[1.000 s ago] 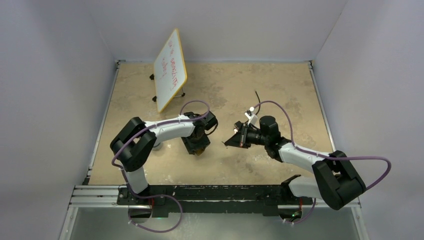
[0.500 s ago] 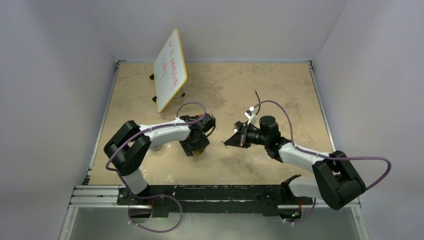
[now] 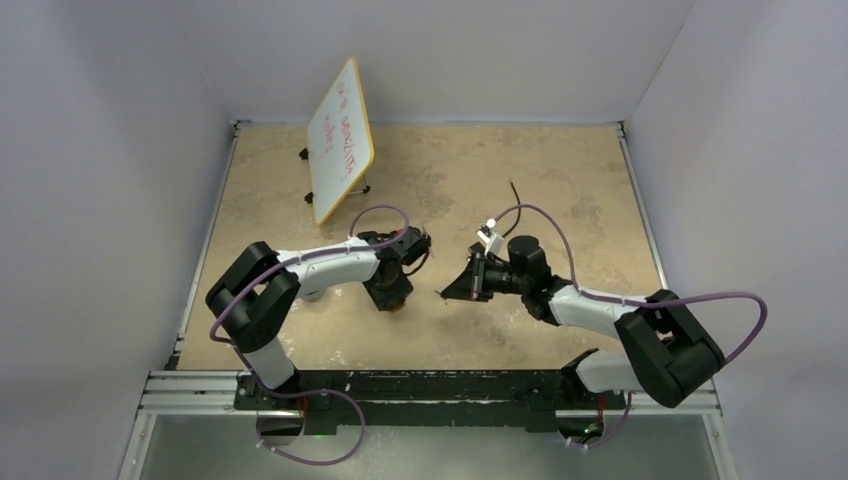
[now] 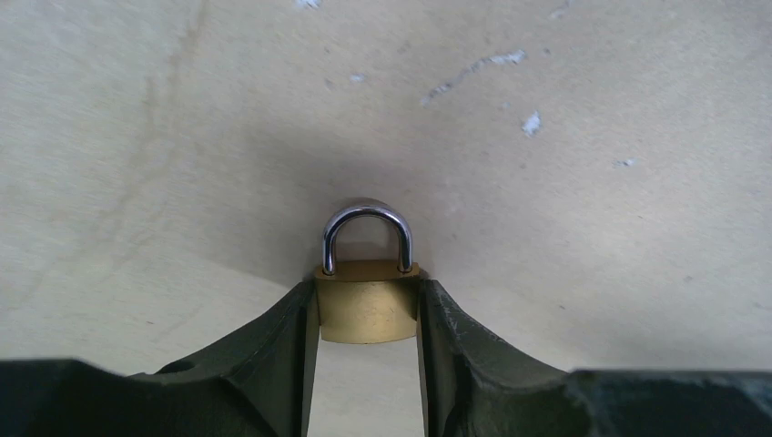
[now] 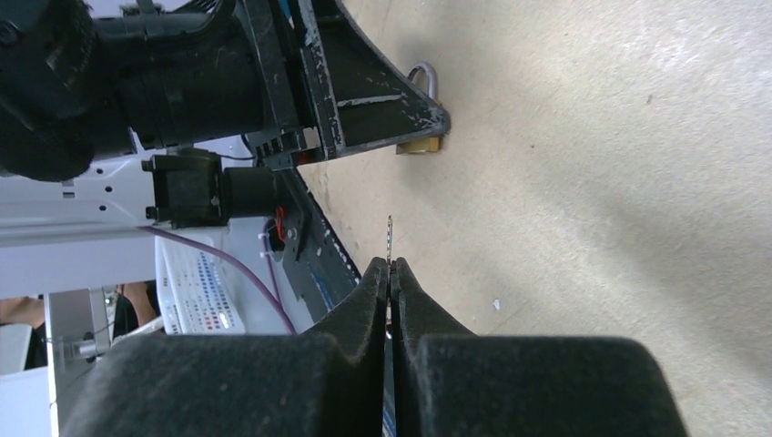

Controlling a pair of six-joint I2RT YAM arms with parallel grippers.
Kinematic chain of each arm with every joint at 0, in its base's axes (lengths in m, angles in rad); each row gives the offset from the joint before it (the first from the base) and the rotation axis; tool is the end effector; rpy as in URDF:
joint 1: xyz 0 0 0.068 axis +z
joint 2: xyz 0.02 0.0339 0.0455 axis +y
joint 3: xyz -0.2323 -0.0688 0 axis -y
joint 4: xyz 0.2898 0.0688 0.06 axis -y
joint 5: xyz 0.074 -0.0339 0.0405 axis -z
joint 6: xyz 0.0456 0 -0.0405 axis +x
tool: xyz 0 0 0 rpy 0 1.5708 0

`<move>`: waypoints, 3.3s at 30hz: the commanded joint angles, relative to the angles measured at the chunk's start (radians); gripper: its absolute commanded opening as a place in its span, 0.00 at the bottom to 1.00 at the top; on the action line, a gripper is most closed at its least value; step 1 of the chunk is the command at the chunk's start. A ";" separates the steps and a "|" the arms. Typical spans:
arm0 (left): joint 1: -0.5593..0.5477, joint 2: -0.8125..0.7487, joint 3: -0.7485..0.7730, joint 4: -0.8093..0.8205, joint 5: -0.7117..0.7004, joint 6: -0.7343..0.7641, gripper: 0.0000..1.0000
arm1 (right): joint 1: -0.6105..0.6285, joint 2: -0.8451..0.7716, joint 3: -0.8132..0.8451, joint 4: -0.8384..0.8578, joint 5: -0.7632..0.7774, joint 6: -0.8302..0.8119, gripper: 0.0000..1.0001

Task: Unlock with the key
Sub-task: Pick up the lock from the center of the board, then unlock the lock.

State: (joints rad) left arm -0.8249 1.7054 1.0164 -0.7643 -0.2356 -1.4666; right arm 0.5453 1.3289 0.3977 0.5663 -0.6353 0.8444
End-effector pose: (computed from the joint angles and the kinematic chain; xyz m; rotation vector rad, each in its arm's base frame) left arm 0.2297 -0.2329 0.0882 -0.9269 2.7256 -0.0138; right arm 0.2330 0.1730 0.1028 -0.1595 2.1795 1.4778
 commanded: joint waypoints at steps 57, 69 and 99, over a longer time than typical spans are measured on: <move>0.042 -0.187 -0.144 0.338 0.344 -0.241 0.21 | 0.123 0.058 0.007 0.055 0.063 -0.101 0.00; 0.042 -0.195 -0.147 0.344 0.340 -0.241 0.21 | 0.122 0.094 0.027 0.054 0.069 -0.092 0.00; 0.042 -0.213 -0.171 0.368 0.359 -0.263 0.20 | 0.122 0.092 0.005 0.085 0.073 -0.061 0.00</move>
State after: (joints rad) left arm -0.7864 1.5349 0.8497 -0.4328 0.1032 -1.7100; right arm 0.6621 1.4204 0.3996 0.6342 -0.5674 0.7929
